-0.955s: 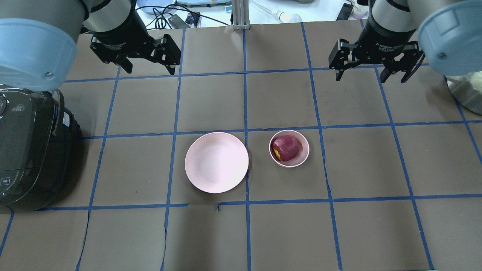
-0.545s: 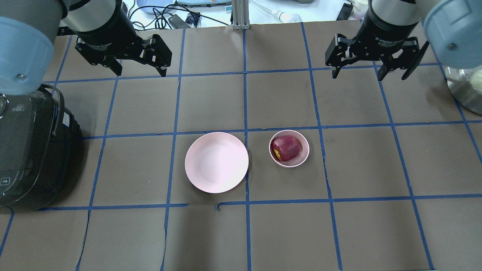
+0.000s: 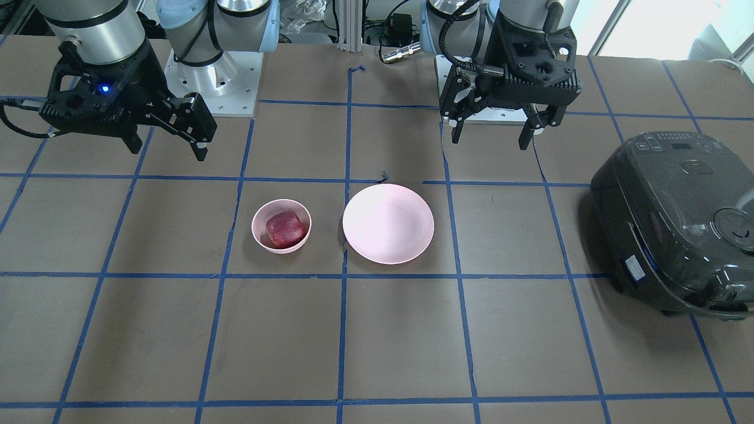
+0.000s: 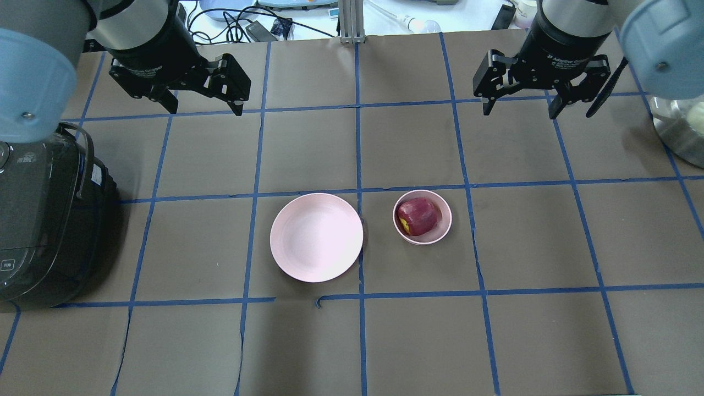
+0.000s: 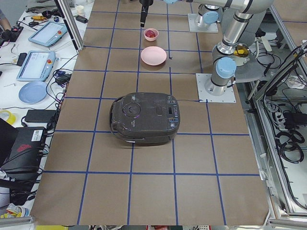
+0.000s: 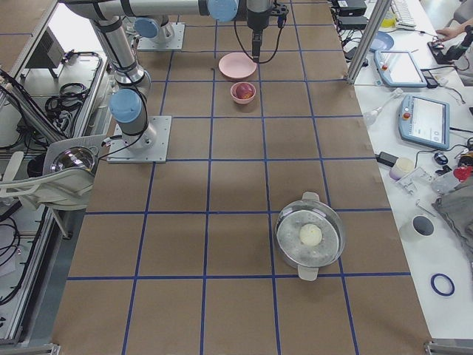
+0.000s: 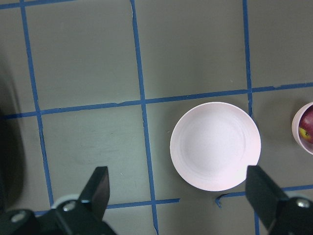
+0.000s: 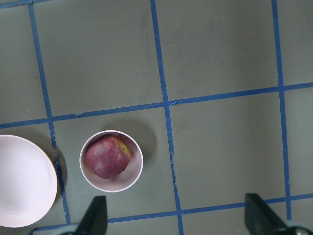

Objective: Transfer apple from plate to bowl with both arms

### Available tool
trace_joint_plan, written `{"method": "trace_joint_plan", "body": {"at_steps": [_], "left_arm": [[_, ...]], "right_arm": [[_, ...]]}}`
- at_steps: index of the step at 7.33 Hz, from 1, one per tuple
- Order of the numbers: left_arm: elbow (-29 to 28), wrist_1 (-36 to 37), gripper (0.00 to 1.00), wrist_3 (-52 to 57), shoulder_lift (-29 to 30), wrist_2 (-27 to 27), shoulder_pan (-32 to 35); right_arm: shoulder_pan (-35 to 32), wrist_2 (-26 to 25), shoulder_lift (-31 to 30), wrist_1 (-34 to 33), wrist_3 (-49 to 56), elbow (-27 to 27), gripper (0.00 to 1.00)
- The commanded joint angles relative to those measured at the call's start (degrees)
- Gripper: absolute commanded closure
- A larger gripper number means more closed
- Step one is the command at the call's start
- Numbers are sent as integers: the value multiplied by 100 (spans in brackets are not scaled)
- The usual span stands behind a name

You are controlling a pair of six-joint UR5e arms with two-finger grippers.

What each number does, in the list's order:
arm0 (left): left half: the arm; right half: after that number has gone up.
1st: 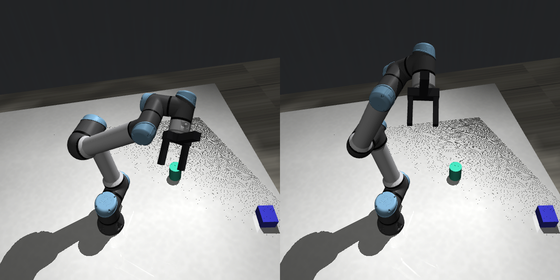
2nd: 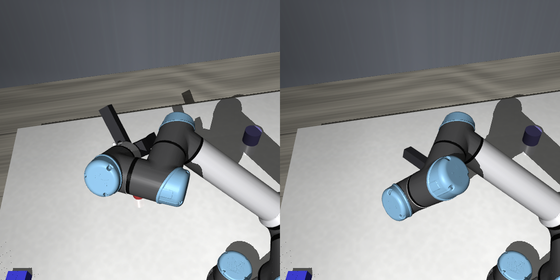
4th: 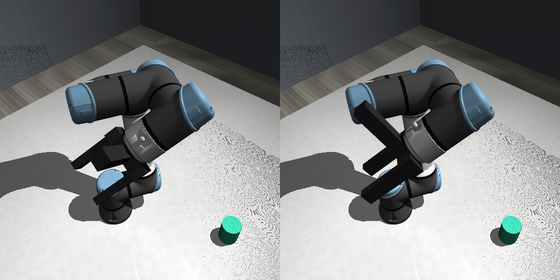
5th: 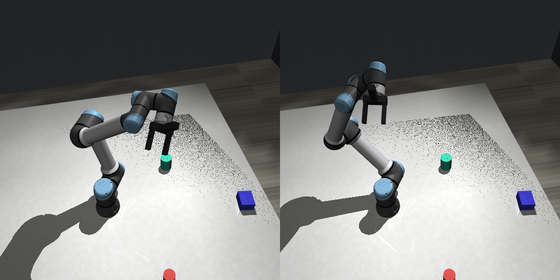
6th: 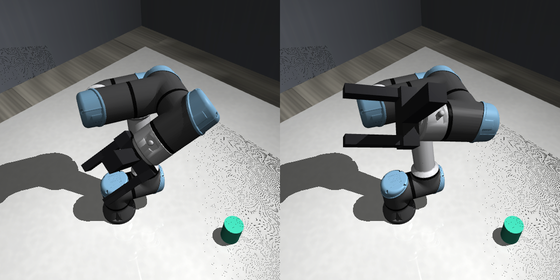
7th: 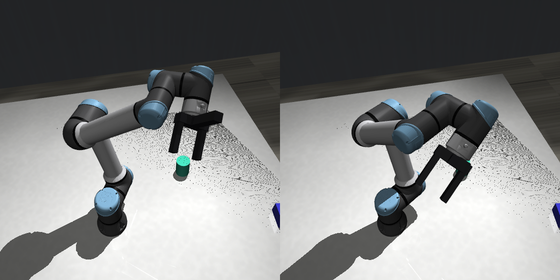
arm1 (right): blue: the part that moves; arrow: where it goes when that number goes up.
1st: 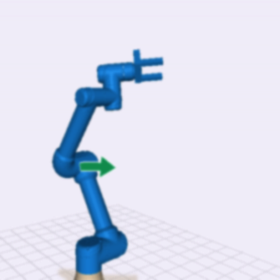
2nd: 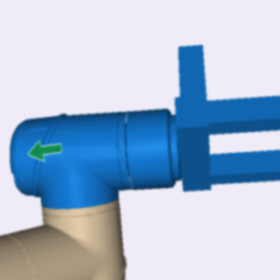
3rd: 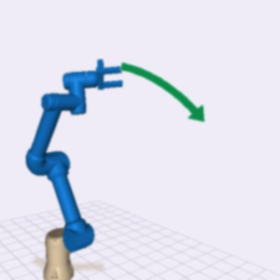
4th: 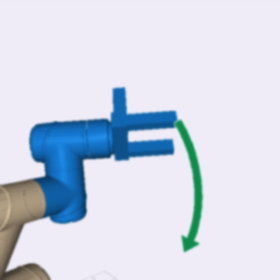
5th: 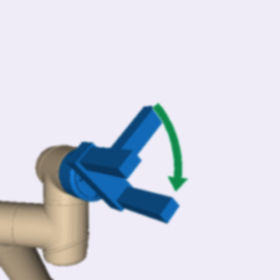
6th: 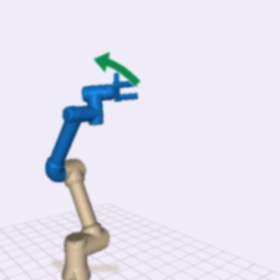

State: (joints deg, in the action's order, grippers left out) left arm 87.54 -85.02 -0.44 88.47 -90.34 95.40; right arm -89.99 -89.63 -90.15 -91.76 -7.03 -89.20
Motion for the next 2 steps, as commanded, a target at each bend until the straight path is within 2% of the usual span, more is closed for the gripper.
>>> {"method": "trace_joint_plan", "body": {"at_steps": [1, 2], "left_arm": [[0, -6, 0, 9, -5, -1, -13], [0, -14, 0, 9, -5, -1, -13]], "right_arm": [[-1, -11, 6, 0, 0, -19, 0], [-1, -2, 6, 0, 0, -27, 0]]}}
